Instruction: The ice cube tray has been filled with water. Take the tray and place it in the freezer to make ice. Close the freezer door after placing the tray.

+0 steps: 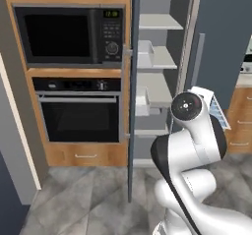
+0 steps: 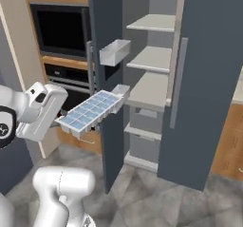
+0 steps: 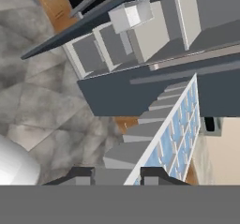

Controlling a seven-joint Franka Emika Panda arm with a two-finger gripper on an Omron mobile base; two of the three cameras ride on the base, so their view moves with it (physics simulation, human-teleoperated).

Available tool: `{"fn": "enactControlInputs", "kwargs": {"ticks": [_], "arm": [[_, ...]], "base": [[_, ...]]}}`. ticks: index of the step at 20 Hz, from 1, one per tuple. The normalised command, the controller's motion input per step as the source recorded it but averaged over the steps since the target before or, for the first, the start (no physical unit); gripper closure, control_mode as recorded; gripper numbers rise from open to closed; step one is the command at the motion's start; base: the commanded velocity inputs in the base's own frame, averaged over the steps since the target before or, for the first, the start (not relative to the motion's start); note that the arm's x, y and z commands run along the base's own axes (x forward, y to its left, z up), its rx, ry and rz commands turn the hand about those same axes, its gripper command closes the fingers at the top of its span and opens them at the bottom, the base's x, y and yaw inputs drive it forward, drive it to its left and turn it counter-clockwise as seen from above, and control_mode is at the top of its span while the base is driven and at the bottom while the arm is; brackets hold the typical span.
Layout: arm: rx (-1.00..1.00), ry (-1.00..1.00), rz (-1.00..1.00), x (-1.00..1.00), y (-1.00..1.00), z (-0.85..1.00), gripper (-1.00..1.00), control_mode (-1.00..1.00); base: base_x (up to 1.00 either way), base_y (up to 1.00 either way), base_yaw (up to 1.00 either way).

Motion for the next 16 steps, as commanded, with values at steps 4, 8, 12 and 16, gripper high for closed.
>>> {"fn": "enactControlInputs", "kwargs": {"ticks": [4, 8, 12, 16], "arm": [[0.0, 0.0, 0.0, 0.0, 0.0, 0.0, 1.0, 1.0], [0.0, 0.0, 0.0, 0.0, 0.0, 0.0, 1.0, 1.0], [0.0, 0.0, 0.0, 0.0, 0.0, 0.0, 1.0, 1.0], [0.0, 0.0, 0.0, 0.0, 0.0, 0.0, 1.0, 1.0]], "base": [[0.58, -0.38, 0.25], [0.18, -0.47, 0.22], [0.0, -0.54, 0.14], [0.01, -0.54, 0.13]]}}
